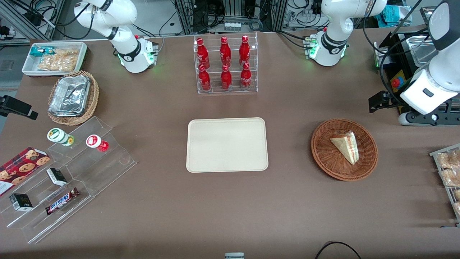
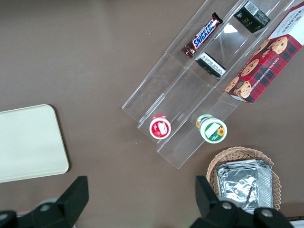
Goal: Place sandwich from basket to tray
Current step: 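Move the left gripper down over the wrapped sandwich in the wicker basket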
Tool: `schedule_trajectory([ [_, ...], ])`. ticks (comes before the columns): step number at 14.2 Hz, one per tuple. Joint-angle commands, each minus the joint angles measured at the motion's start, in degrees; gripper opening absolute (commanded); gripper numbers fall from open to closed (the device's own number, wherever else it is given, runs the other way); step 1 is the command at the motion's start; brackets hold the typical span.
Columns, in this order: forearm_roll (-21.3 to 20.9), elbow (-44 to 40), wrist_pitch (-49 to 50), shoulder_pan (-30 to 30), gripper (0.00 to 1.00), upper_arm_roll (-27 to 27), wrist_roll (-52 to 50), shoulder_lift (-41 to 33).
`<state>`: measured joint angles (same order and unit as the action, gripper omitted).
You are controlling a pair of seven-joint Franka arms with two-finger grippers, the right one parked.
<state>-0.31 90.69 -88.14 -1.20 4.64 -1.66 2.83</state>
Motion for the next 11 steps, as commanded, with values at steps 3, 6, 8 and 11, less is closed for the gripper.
schedule_trajectory([
  [3,-0.04,2.12,-0.97,-0.12,1.0,-0.51,0.17,0.16],
  [6,0.4,7.03,-4.13,0.93,1.0,-0.6,0.08,0.6],
  [8,0.31,12.56,-8.95,1.2,1.0,-0.6,0.08,0.25],
  [11,-0.22,20.82,-17.65,1.38,1.0,-0.95,-4.73,-0.11],
])
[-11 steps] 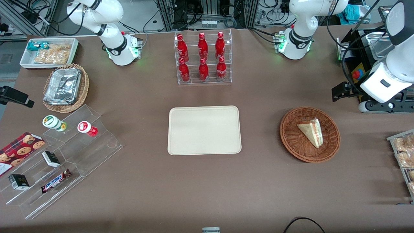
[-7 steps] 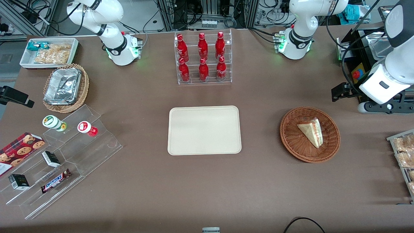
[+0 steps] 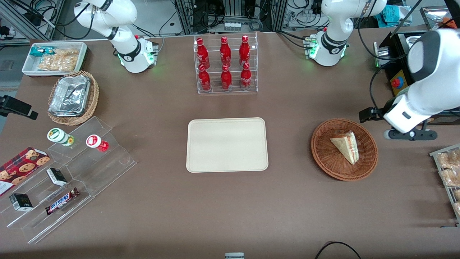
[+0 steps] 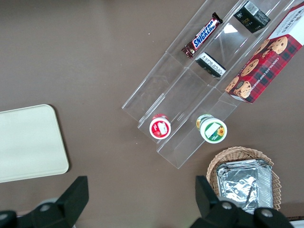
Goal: Place sandwich from basket to tray
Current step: 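Move the left gripper down over the wrapped sandwich in the wicker basket, then close the left gripper on the sandwich and lift it from the basket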
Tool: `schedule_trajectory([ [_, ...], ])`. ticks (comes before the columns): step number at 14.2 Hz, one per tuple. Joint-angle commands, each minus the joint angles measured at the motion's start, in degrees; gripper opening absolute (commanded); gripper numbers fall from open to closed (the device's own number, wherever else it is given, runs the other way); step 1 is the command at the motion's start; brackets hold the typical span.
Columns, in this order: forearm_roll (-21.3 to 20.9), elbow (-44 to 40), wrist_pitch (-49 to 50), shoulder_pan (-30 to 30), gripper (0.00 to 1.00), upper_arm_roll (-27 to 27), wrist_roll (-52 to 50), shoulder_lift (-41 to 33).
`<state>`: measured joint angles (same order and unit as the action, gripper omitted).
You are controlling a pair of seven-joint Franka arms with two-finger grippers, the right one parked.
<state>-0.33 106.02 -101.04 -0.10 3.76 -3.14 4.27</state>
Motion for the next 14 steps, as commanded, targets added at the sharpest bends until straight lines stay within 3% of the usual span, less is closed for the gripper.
schedule_trajectory([
  [1,-0.28,7.51,-7.13,0.27,1.0,-0.07,-4.75,-1.46],
  [7,-0.28,22.28,-28.56,1.5,1.0,-0.15,-15.54,-2.17],
  [10,-0.2,22.38,-30.35,1.51,1.0,-0.07,-31.79,0.12],
  [14,-0.11,22.65,-35.7,1.51,1.0,-0.07,-44.03,3.89],
])
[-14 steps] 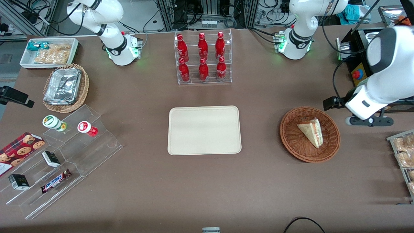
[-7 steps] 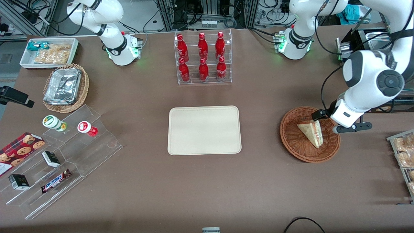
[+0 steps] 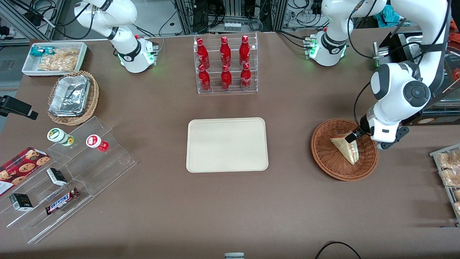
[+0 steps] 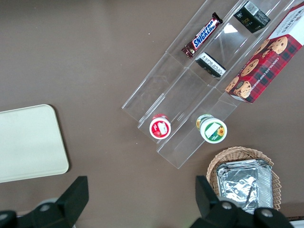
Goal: Place sandwich from basket to tray
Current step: 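Close the left gripper on the sandwich and lift it from the basket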
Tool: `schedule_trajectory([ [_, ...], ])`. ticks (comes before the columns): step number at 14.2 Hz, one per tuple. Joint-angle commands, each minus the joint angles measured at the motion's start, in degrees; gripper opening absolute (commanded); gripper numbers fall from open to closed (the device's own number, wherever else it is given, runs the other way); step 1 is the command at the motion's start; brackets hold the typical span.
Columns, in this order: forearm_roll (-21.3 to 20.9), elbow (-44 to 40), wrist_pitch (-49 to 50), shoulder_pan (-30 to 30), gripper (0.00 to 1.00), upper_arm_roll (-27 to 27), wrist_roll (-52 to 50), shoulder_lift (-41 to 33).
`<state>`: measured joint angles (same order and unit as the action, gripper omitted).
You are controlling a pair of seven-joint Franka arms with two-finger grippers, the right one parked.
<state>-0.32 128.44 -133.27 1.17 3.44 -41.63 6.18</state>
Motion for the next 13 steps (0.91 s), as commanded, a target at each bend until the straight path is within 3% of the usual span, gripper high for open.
schedule_trajectory([
  [1,-0.12,0.15,-4.27,0.23,1.0,0.25,-6.35,2.87],
  [7,0.06,0.06,-4.37,0.23,0.98,0.25,-6.53,6.91],
  [9,0.06,0.15,-3.84,0.23,0.51,0.25,-6.62,7.01],
  [10,0.06,0.06,-3.49,0.23,0.32,0.25,-6.62,6.75],
  [11,0.06,-0.03,-2.79,0.23,0.18,0.25,-6.71,6.48],
  [13,0.06,-1.16,-0.95,0.23,0.11,0.33,-6.79,5.87],
])
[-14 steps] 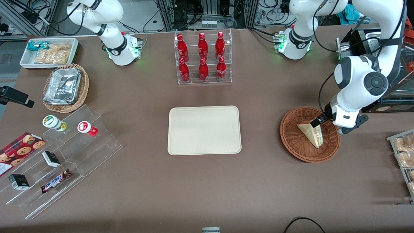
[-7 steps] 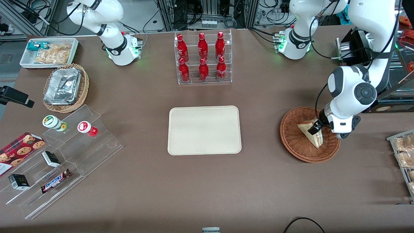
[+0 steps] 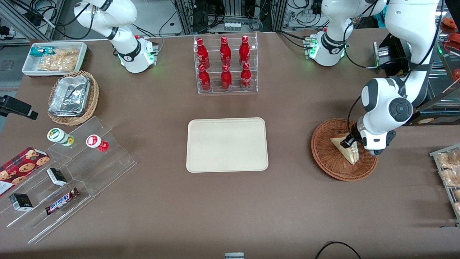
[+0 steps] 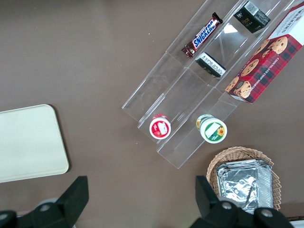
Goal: Place sandwich from basket to tray
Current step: 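Close the left gripper on the sandwich and lift it from the basket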
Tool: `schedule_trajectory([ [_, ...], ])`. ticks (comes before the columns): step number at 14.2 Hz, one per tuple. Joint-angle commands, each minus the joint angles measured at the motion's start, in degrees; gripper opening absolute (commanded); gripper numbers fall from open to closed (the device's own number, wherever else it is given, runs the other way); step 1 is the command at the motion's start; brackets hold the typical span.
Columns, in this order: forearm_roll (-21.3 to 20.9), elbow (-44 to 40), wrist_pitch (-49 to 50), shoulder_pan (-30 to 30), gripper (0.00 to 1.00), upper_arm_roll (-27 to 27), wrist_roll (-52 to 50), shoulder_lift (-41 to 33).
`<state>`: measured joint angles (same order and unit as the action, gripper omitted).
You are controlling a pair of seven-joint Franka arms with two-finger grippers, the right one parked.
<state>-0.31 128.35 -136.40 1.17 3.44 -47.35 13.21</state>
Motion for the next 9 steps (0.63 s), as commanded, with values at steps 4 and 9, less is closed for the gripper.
schedule_trajectory([
  [4,0.13,-9.23,13.49,-0.38,0.09,0.68,-0.99,-1.96],
  [9,-0.65,-20.14,26.36,-0.47,0.04,9.63,1.2,0.49],
])
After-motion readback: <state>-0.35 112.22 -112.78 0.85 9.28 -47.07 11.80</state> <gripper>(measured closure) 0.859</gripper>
